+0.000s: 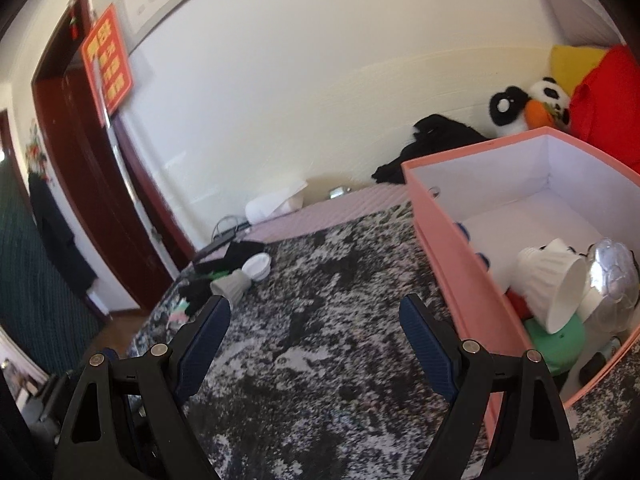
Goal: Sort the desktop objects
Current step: 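Open both tools over the pink box and withdraw toward the scattered items, then grasp the grey cup with the left tool while the right grasps the white lid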
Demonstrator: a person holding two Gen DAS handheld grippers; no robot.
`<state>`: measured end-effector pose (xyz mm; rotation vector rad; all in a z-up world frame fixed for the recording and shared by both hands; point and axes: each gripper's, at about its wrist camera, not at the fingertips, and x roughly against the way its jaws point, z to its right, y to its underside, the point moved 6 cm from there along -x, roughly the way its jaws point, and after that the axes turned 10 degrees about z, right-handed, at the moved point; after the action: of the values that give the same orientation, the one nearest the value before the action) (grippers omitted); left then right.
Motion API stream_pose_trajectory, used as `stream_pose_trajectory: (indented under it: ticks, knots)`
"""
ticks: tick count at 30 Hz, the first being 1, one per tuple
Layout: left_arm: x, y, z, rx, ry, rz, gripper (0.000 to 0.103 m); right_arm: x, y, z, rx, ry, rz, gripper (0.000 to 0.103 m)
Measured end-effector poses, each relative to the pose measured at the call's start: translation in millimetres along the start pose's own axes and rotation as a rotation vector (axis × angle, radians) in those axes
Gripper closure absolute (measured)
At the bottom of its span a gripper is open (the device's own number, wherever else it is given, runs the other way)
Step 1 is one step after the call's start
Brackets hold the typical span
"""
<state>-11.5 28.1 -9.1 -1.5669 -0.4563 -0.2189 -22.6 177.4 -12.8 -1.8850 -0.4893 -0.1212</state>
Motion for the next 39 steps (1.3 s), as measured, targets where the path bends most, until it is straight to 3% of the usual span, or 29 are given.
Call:
stream_pose_trajectory:
  ticks: [7, 12, 19, 25, 28, 31, 33, 36, 38, 39]
  knots:
    - [-47.2, 32.2, -66.3, 0.042, -0.102, -0.072, 0.007, -24.9, 35.2, -13.7, 0.055, -0.015, -0.087, 0.014]
    - [-102.7, 51.2, -86.3, 0.036, -0.108, -0.161, 0.007, -45.5, 49.9, -14.4, 0.081, -0.032, -0.144, 0.014]
    - [-188.9, 11.1, -71.9, 0.044, -0.024, -0.136, 0.007, -83.3, 57.9, -15.2, 0.062, -0.062, -0.197, 0.014]
    - [-258.6, -1.1, -66.7, 0.014, -0.064, -0.18, 0.007, -108.4, 74.3, -16.4, 0.079, -0.066, -0.254, 0.014]
    - [-281.9, 6.5, -78.2, 0.072, -0.08, -0.204, 0.007, -118.4, 76.0, -17.7, 0.116, -0.058, -0.241, 0.014]
    - [-301.1, 22.9, -87.6, 0.206, -0.017, -0.258, 0.007, -140.8, 73.7, -24.6, 0.131, -0.076, -0.251, 0.014]
    - [-301.1, 25.2, -94.4, 0.285, 0.031, -0.247, 0.007, -160.5, 67.2, -36.2, 0.122, -0.098, -0.256, 0.014]
    - [-298.7, 24.8, -101.3, 0.326, 0.076, -0.231, 0.007, -217.1, 39.0, -42.6, -0.035, -0.18, -0.251, 0.014]
    - [-298.0, 25.2, -106.7, 0.341, 0.074, -0.225, 0.018, -261.2, 26.1, -48.0, -0.131, -0.199, -0.244, 0.014]
    - [-296.5, 24.9, -109.7, 0.343, 0.063, -0.218, 0.039, -284.8, 24.5, -48.8, -0.151, -0.174, -0.254, 0.015]
